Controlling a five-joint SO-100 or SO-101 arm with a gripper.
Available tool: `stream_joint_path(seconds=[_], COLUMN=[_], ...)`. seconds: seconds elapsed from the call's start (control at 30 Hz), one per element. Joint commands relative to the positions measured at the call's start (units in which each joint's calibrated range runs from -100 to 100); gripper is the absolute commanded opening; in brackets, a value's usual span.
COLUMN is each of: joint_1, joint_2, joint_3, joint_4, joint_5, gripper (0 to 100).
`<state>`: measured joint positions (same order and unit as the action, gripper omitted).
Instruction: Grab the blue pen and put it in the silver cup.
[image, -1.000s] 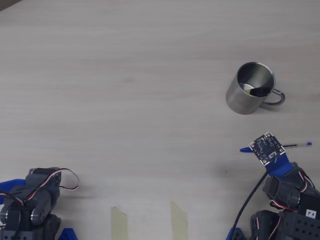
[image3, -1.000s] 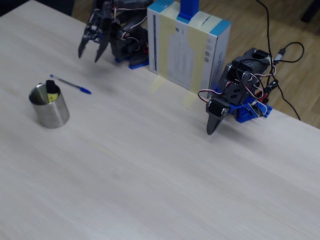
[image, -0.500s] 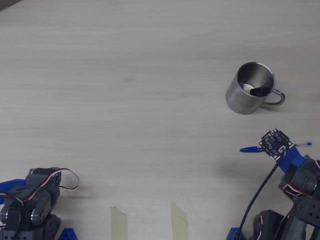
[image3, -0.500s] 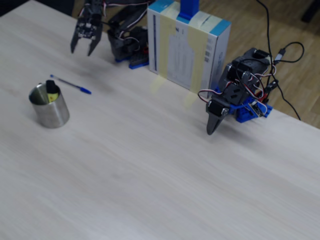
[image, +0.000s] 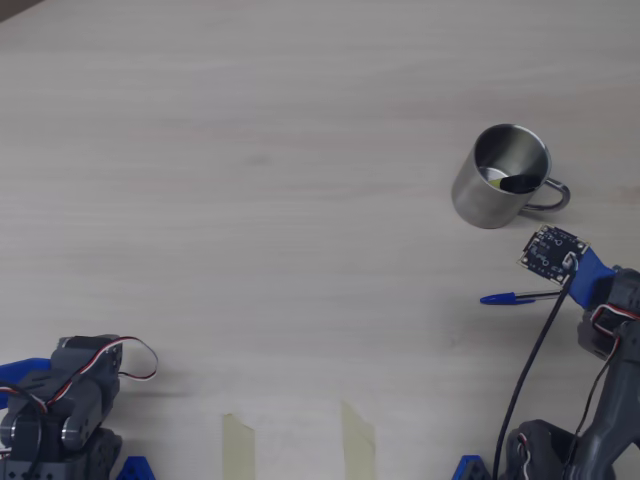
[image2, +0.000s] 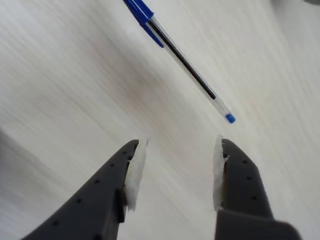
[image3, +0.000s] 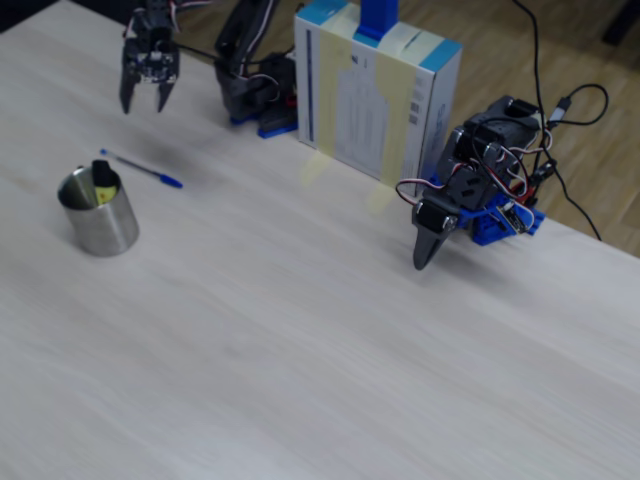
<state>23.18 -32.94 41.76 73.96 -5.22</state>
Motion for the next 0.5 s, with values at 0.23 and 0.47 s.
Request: stream_joint_path(seconds=[0.23, 0.47], joint_1=[-0.19, -0.46], joint_2=[10.65, 15.88], joint_3=[-10.17, -14.24], joint_4=[-0.51, -0.51], joint_5=[7.96, 11.05], gripper=[22, 22])
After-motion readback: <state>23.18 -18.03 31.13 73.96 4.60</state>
